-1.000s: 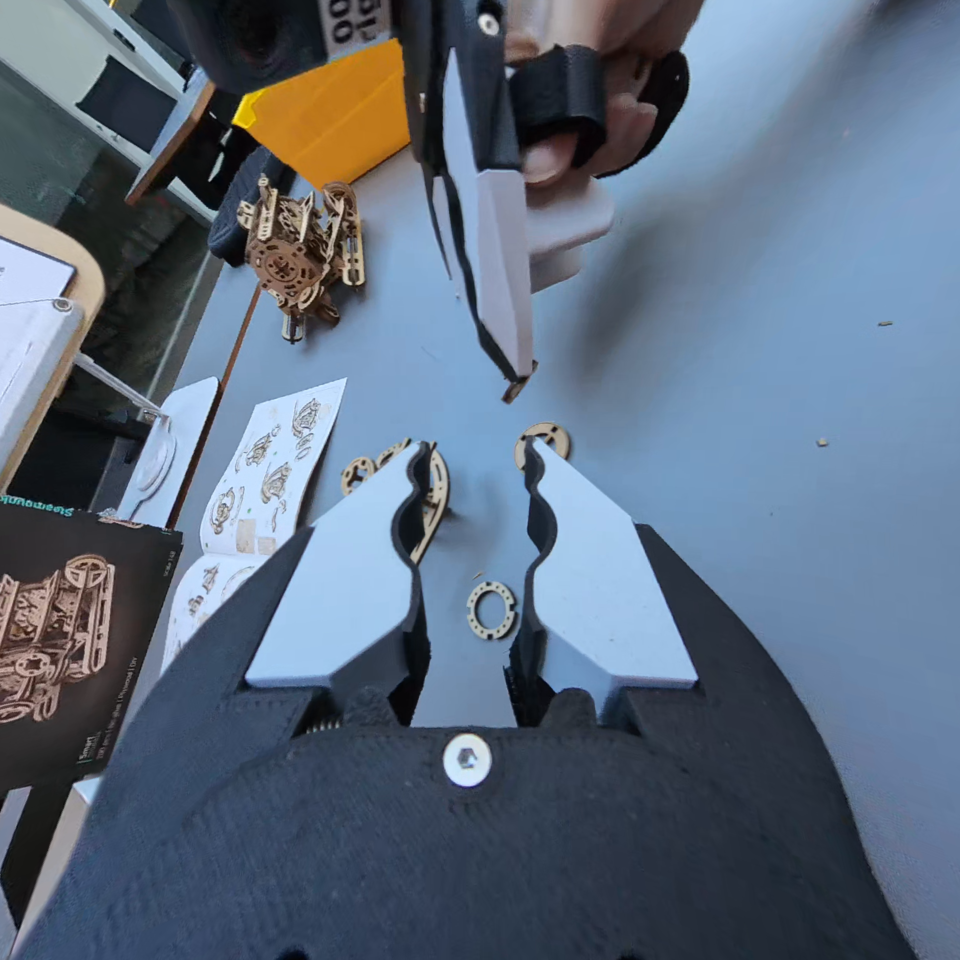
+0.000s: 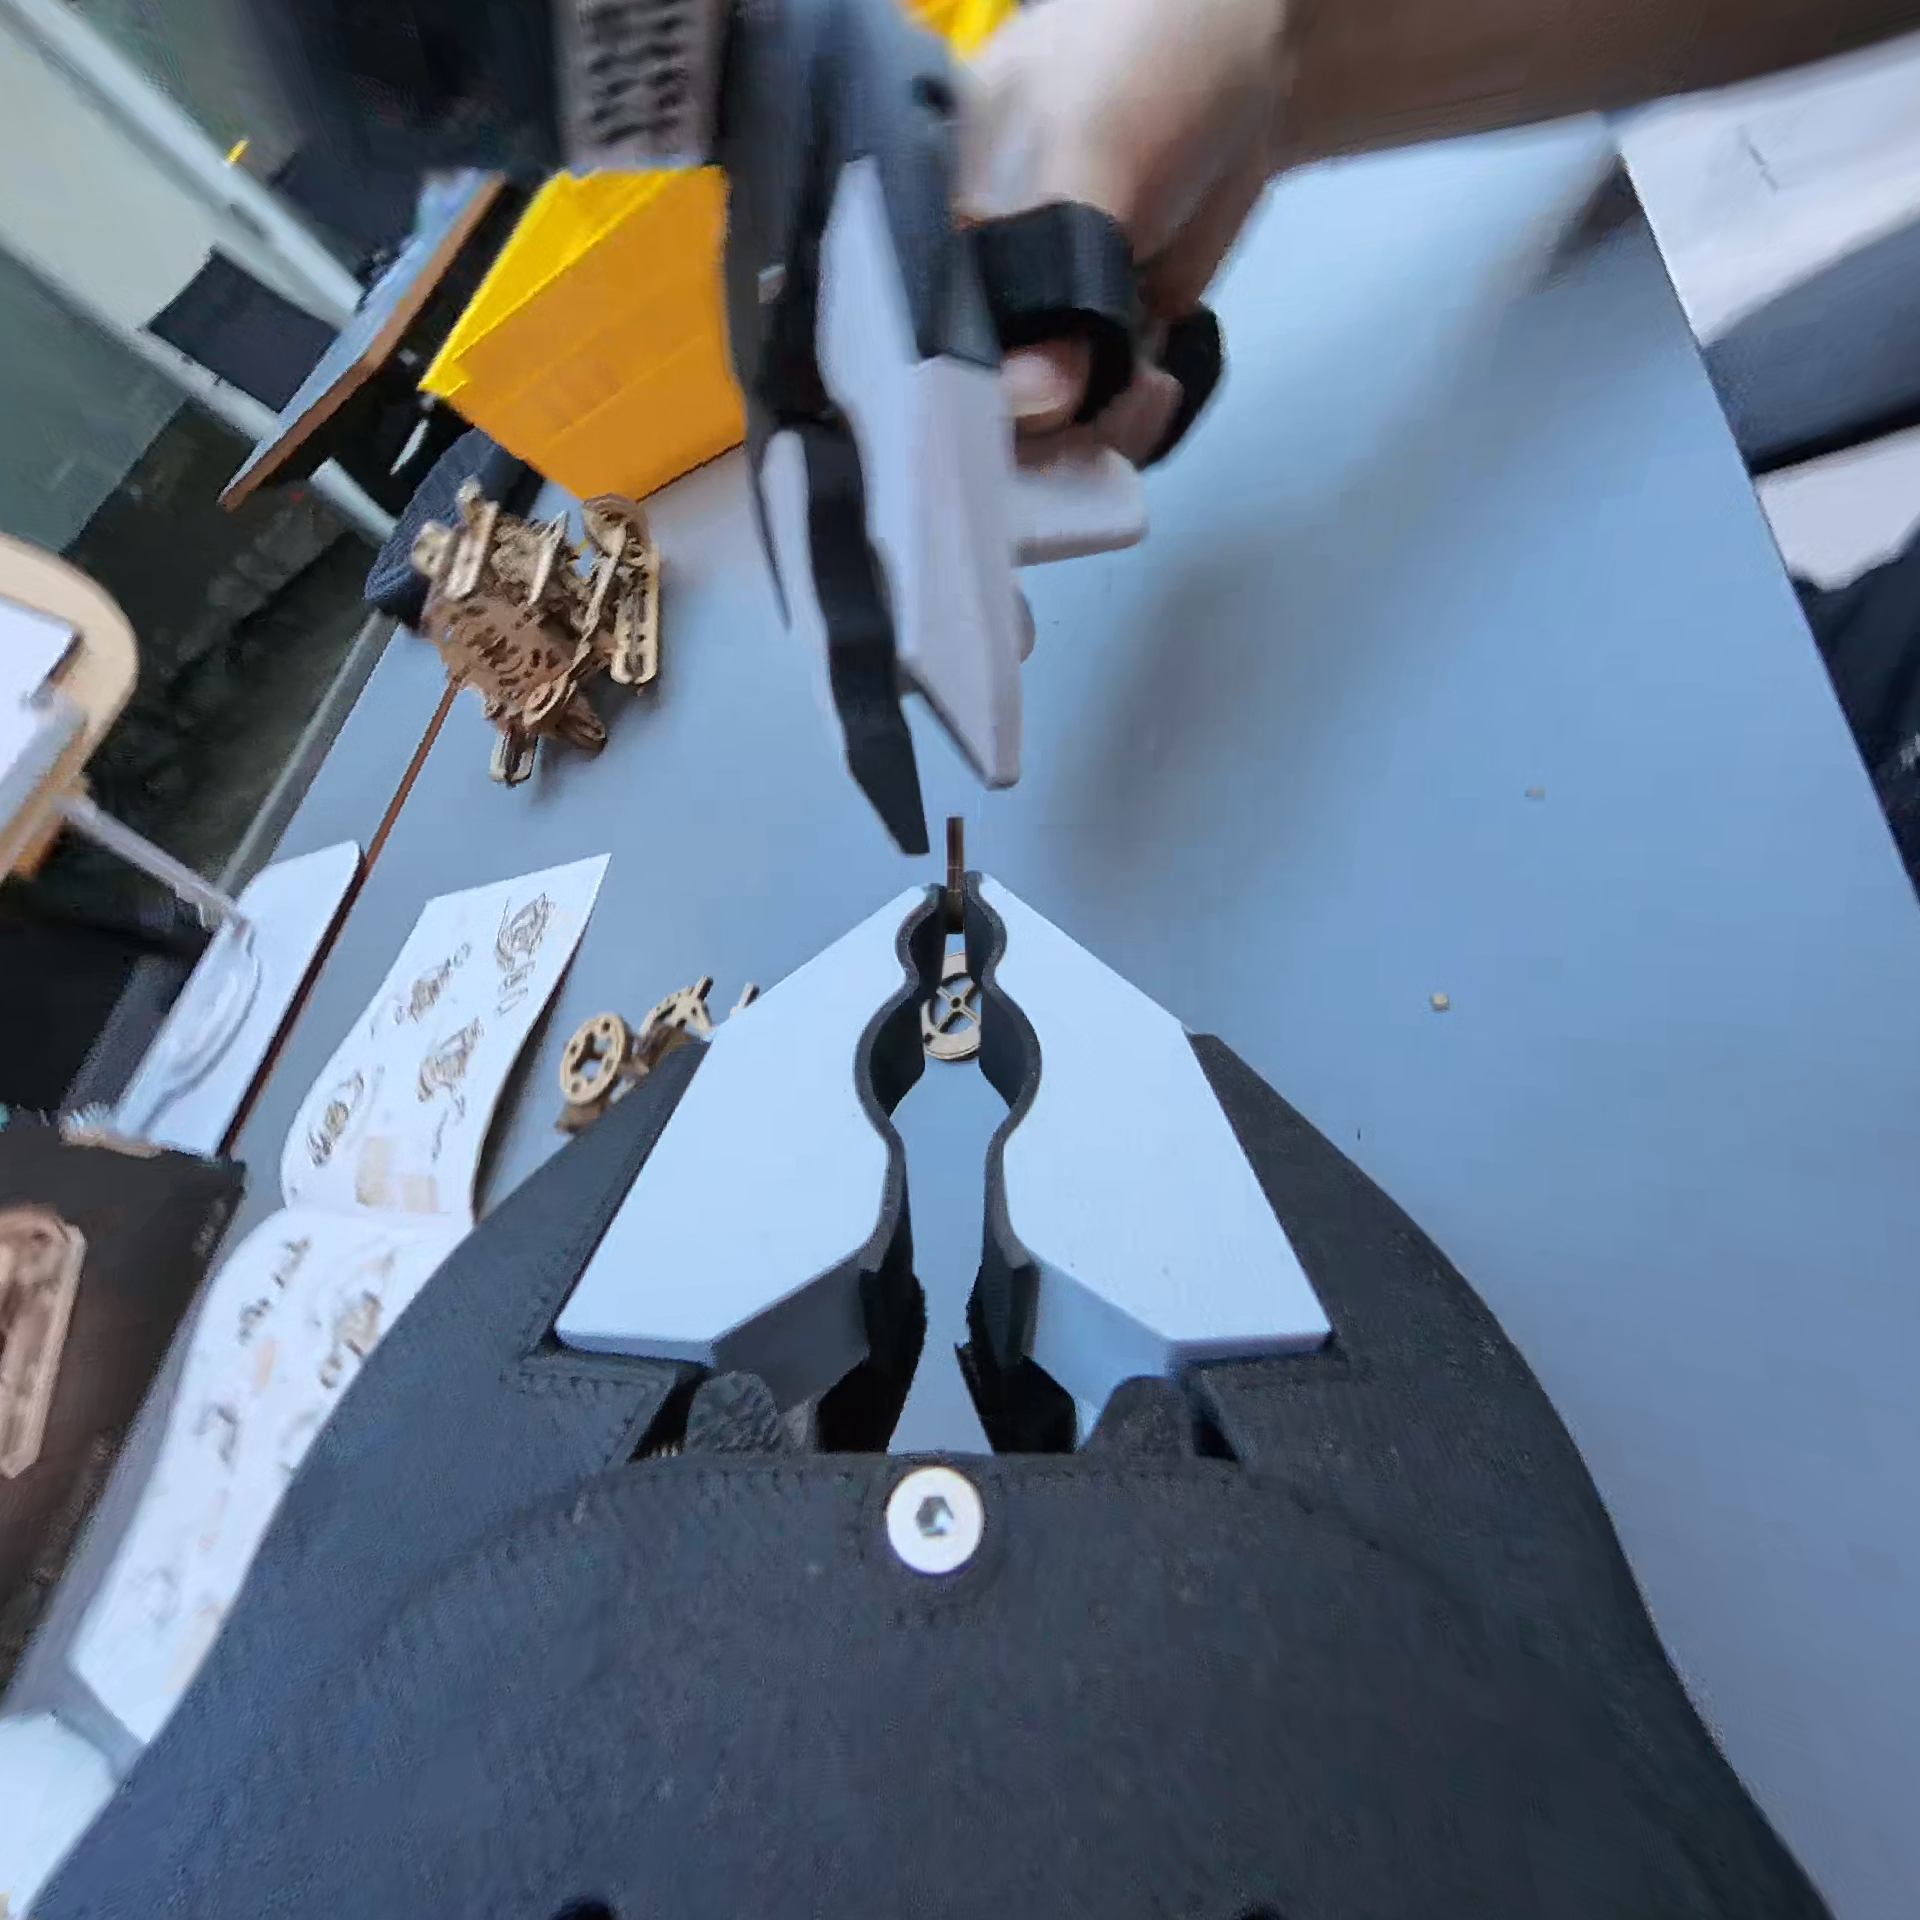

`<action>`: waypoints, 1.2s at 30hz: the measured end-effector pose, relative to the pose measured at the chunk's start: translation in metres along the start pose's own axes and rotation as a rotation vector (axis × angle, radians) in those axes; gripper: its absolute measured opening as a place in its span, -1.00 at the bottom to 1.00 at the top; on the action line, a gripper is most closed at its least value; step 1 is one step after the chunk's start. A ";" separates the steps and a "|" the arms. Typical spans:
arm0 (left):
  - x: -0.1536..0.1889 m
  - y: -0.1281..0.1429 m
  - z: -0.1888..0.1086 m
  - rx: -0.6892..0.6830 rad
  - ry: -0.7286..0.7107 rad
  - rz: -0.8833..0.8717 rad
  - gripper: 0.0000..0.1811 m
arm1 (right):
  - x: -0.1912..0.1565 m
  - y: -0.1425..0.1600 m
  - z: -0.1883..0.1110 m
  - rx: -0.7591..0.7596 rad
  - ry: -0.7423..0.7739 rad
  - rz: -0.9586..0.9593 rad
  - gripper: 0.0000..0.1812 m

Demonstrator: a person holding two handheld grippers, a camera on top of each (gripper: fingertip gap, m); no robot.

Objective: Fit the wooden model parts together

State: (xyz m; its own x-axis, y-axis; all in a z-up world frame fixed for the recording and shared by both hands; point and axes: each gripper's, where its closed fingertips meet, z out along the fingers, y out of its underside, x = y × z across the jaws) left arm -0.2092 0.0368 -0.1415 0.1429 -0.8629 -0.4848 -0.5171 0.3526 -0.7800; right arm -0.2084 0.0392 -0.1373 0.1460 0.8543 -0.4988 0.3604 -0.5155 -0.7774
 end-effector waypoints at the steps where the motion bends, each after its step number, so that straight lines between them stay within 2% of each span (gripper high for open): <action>1: -0.005 -0.001 -0.002 0.023 -0.016 -0.081 -0.99 | 0.002 -0.006 -0.005 0.068 0.030 -0.078 -0.58; 2: -0.007 -0.004 -0.004 0.056 -0.016 -0.175 -0.99 | 0.001 -0.014 -0.009 0.153 0.050 -0.158 -0.54; 4: -0.010 -0.017 -0.008 0.162 0.028 -0.386 -0.99 | -0.023 -0.022 -0.016 0.296 -0.041 -0.327 -0.54; 6: -0.009 -0.033 -0.014 0.276 0.112 -0.549 -0.99 | -0.035 -0.029 -0.019 0.338 -0.073 -0.367 -0.57; 7: -0.009 -0.038 -0.015 0.304 0.139 -0.604 -0.99 | -0.035 -0.032 -0.019 0.343 -0.065 -0.379 -0.65; 10: -0.010 -0.043 -0.017 0.353 0.188 -0.695 -0.99 | -0.035 -0.040 -0.021 0.397 -0.096 -0.350 -0.76; 12: -0.013 -0.045 -0.019 0.387 0.205 -0.742 -0.99 | -0.038 -0.039 -0.020 0.398 -0.156 -0.297 -0.76; 14: -0.014 -0.048 -0.022 0.427 0.232 -0.791 -1.00 | -0.035 -0.037 -0.018 0.394 -0.145 -0.294 -0.77; 20: -0.012 -0.051 -0.023 0.456 0.273 -0.818 -1.00 | -0.041 -0.036 -0.016 0.403 -0.202 -0.266 -0.97; 25: -0.010 -0.045 -0.019 0.425 0.267 -0.830 -0.99 | -0.034 -0.033 -0.012 0.371 -0.195 -0.190 -1.00; 30: -0.010 -0.033 -0.022 0.366 0.256 -0.835 -0.85 | -0.021 -0.033 -0.019 0.394 -0.207 -0.057 -1.00; 36: -0.012 -0.032 -0.017 0.359 0.305 -0.915 -0.85 | -0.020 -0.029 -0.016 0.372 -0.212 -0.033 -0.99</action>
State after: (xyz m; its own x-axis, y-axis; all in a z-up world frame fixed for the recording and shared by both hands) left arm -0.2082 0.0295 -0.1040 0.1093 -0.8928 0.4369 -0.0283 -0.4422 -0.8965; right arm -0.2075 0.0383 -0.0986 -0.0667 0.8584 -0.5085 -0.0008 -0.5097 -0.8603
